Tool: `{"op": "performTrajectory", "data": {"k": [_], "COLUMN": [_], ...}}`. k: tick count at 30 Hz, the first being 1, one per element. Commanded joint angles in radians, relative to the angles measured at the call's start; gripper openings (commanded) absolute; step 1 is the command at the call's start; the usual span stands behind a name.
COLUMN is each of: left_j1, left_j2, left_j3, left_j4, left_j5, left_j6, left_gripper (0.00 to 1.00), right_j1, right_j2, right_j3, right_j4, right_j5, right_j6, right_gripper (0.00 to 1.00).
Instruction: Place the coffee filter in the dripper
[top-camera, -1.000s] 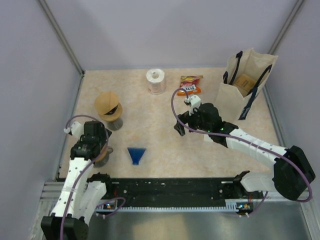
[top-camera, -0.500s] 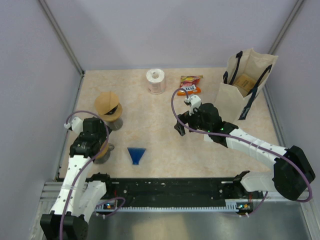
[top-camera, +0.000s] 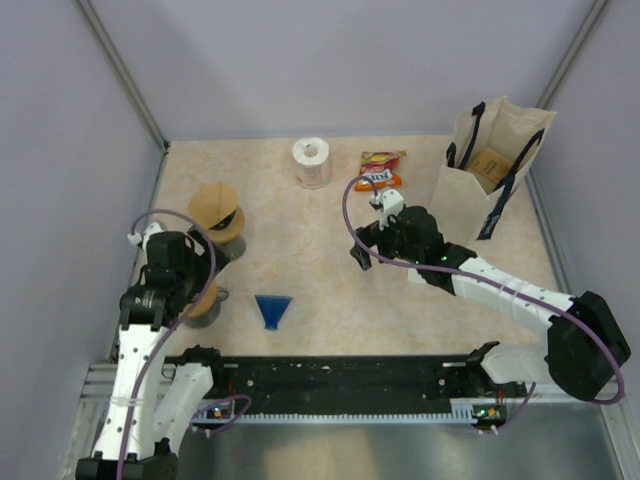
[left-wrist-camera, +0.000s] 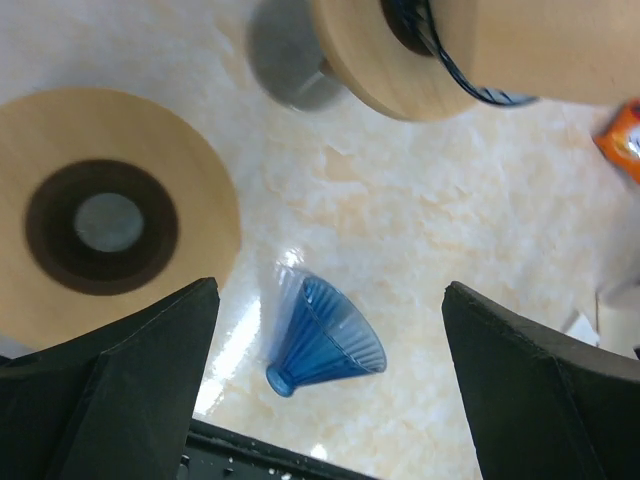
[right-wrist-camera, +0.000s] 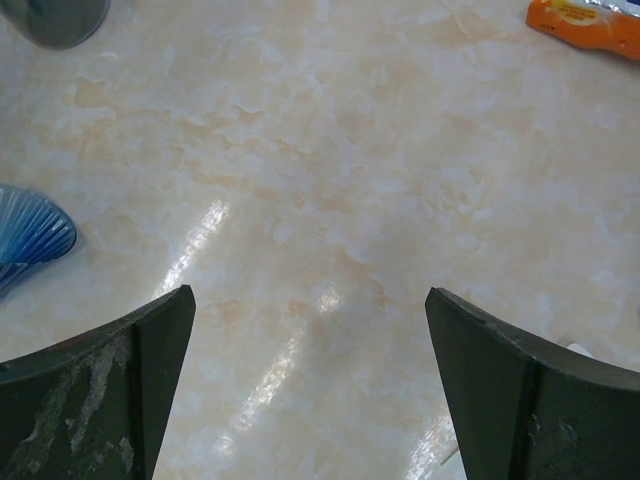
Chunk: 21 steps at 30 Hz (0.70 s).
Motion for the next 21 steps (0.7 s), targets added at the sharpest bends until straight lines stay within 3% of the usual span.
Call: {"op": "performTrajectory", "data": {"k": [1,6,11,21], "left_j1": [-0.011,-0.106,-0.289,-0.370], "left_j2": [0.070,0.147,0.211,0.377], "left_j3": [0.033,0.055,0.056,0.056], "left_j4": [0.042,-0.028,-0.054,-0.068], "left_j5": [0.268,0.283,0.124,0.047], "left_j6": [0.058,0.029,-0.072,-0.156], "left_gripper": [0.97,0.93,0.92,0.87], "right_j1": [-0.010,-0.010,-0.010,-0.010], "right_j2": [-0.007,-0.044,-0.091,-0.128], "right_j3": [0.056,0.038,0.006,-0.019], "right_j4": [0.004,0.012,0.037,0.035], "right_j5": [0.077,0.183,0.211,0.279], "right_j6": [-0.001,-0.001,-0.008,-0.019], "right_gripper": [0.99,0.99,0.99,0.99]}}
